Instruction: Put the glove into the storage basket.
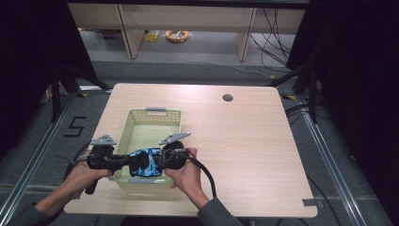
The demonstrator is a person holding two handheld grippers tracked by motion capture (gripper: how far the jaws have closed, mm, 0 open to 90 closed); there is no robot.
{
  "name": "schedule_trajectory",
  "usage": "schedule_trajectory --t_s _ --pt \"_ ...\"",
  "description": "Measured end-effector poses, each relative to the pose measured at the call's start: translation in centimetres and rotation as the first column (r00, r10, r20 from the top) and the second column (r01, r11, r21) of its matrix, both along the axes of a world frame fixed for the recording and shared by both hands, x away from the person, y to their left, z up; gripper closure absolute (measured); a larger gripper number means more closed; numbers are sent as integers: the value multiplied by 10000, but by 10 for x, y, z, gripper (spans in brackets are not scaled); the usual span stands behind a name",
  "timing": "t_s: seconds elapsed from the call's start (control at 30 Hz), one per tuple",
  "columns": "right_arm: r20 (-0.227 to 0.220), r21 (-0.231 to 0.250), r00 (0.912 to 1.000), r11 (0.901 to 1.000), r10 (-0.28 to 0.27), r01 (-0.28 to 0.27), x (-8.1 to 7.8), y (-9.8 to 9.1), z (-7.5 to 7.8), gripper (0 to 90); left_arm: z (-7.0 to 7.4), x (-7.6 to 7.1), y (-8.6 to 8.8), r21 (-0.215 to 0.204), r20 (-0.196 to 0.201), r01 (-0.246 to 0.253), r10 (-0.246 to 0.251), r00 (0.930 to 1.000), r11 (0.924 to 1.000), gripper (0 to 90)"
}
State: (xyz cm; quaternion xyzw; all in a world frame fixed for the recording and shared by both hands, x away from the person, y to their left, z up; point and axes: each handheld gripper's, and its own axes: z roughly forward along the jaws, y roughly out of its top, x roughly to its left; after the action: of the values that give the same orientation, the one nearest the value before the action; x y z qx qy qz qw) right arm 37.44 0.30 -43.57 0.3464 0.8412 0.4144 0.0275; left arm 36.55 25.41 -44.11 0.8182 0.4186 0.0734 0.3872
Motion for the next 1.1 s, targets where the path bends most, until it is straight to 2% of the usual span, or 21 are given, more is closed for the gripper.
schedule_trajectory --t_s 0.07,0.17,0.23,0.3,0.37,0.4,0.43,0.47,0.67,0.73,0.83,0.9,0.97,1.0,1.03,1.07,1.1 --pt "-34 -145 10000 9999 53 -53 -1 0 -3 818 -1 1 0 265 -123 265 -262 9996 9993 800" --pt "-66 -430 9999 9990 117 -119 0 1 -7 816 -6 2 -3 205 -224 267 -262 9994 9994 798" --pt "-464 -753 9989 9971 33 -68 -2 2 -8 813 -7 2 -4 462 -356 308 -292 9989 9985 796" --pt "-182 -983 9993 9945 338 -355 -1 3 -12 810 -9 3 -4 492 -467 440 -417 9980 9978 796" --pt "-391 -1128 9987 9930 315 -357 -2 4 -13 809 -9 2 -7 420 -405 297 -280 9988 9987 794" --pt "-426 -1208 9987 9921 284 -334 -2 5 -13 808 -7 4 -5 509 -532 487 -460 9975 9975 791" --pt "-396 -1256 9988 9915 295 -343 -2 4 -13 807 -7 3 -6 406 -484 309 -289 9984 9987 790" --pt "-348 -1268 9988 9912 341 -383 -2 4 -14 808 -8 4 -6 452 -557 531 -506 9972 9976 790" --pt "-507 -1617 9981 9859 346 -424 -3 6 -18 805 -8 5 -9 982 -766 693 -619 9951 9927 747" --pt "-475 -1714 9979 9839 433 -509 -3 8 -19 804 -6 6 -7 1026 -891 716 -625 9941 9921 713" --pt "-638 -1844 9970 9813 441 -552 -2 8 -19 802 -2 6 -5 1007 -887 576 -487 9949 9933 676" --pt "-585 -1843 9973 9813 446 -547 -1 8 -20 802 1 5 -1 1207 -832 639 -540 9951 9906 642" --pt "-737 -1880 9964 9807 412 -544 -1 8 -21 802 4 5 2 1217 -855 567 -465 9953 9909 616" --pt "-768 -1922 9963 9799 388 -530 -1 8 -21 801 6 5 4 1356 -873 600 -484 9950 9889 608" --pt "-816 -1934 9960 9798 355 -508 -1 8 -21 800 8 4 6 1374 -727 434 -336 9968 9896 599" --pt "-797 -1943 9962 9796 364 -513 -1 8 -21 799 10 3 7 1489 -747 358 -249 9969 9882 594" --pt "-801 -1960 9961 9793 358 -510 -1 8 -21 798 10 3 8 1289 -716 268 -176 9973 9913 594"
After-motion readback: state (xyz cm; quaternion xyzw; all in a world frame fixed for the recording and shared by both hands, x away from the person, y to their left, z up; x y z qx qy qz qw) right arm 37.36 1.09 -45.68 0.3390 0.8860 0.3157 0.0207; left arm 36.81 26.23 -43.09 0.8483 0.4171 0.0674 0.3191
